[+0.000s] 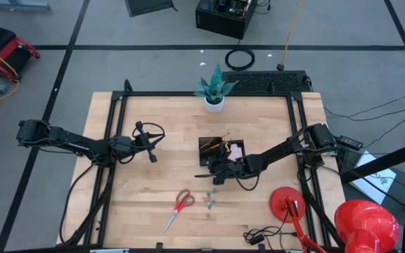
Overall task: Pick and place office supplies into organizer
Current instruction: Put the blue binder clip into the desk organizer
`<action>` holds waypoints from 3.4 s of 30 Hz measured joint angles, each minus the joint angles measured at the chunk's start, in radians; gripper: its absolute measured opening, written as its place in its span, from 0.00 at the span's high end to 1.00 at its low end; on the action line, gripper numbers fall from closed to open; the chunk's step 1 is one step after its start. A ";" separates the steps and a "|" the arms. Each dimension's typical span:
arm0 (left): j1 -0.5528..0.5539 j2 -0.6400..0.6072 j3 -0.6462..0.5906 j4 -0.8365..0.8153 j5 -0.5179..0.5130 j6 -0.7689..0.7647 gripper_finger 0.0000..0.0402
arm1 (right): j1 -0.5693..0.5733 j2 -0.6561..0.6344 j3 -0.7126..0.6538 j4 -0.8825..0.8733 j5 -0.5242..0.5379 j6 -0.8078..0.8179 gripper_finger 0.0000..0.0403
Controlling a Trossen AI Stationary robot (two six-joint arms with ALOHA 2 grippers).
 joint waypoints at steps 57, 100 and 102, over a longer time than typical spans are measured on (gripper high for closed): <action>0.000 0.000 0.001 0.016 0.001 -0.014 0.92 | 0.184 -0.121 -0.044 0.026 -0.484 0.065 0.97; 0.002 0.000 0.000 -0.036 -0.001 -0.015 0.92 | 0.163 0.043 -0.048 0.176 -0.665 0.076 0.73; 0.002 0.000 0.000 -0.036 -0.001 -0.016 0.92 | 0.158 0.043 -0.048 0.176 -0.700 0.099 0.74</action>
